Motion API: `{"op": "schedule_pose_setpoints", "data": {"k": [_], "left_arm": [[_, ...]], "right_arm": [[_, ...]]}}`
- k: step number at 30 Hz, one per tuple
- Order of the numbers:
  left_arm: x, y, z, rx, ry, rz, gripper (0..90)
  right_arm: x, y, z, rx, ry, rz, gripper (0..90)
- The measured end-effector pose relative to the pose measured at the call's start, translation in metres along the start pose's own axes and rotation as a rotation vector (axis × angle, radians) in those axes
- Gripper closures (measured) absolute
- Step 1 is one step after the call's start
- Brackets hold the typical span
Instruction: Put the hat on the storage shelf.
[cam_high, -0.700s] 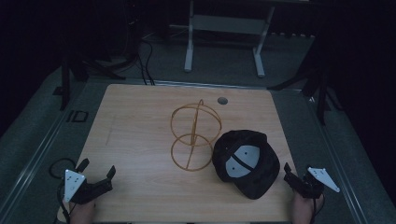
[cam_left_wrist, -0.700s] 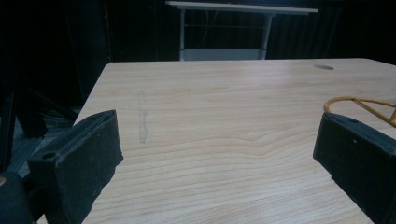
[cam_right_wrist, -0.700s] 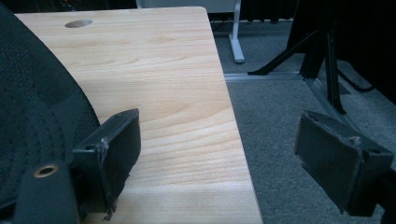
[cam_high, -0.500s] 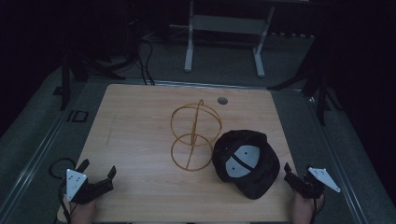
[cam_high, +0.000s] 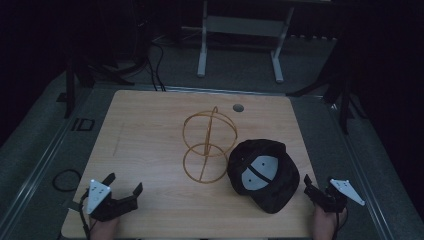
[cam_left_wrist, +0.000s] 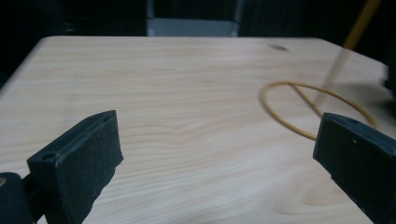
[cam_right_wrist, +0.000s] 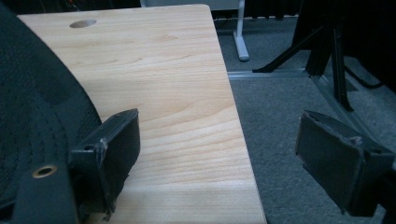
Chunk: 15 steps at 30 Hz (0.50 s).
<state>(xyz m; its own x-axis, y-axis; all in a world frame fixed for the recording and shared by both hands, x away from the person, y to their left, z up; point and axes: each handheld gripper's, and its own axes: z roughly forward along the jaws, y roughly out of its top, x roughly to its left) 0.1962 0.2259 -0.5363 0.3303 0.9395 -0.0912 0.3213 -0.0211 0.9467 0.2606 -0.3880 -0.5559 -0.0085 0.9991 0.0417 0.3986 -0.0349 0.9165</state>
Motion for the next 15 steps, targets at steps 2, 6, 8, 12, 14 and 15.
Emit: {"op": "schedule_pose_setpoints", "data": {"k": [2,6,8,12,14,15], "left_arm": [[-0.008,0.001,0.004,0.02,-0.032,0.008,1.5],[-0.02,0.001,0.01,0.051,-0.074,0.009,1.4],[-0.026,0.003,0.012,0.053,-0.092,0.005,1.4],[-0.04,0.012,0.016,0.062,-0.145,0.006,1.5],[-0.047,0.015,0.017,0.054,-0.177,0.009,1.5],[-0.051,0.017,0.019,0.054,-0.187,0.014,1.4]], "right_arm": [[0.001,0.0,0.0,0.002,0.0,-0.007,14.1],[-0.001,0.0,0.0,-0.004,0.004,0.004,14.1],[0.0,0.0,0.0,-0.003,0.004,-0.001,14.1],[0.001,0.0,0.0,0.001,0.003,-0.007,14.1],[0.001,0.0,0.0,0.002,0.003,-0.004,14.1],[0.001,0.0,0.0,0.001,0.004,-0.005,14.1]]}}
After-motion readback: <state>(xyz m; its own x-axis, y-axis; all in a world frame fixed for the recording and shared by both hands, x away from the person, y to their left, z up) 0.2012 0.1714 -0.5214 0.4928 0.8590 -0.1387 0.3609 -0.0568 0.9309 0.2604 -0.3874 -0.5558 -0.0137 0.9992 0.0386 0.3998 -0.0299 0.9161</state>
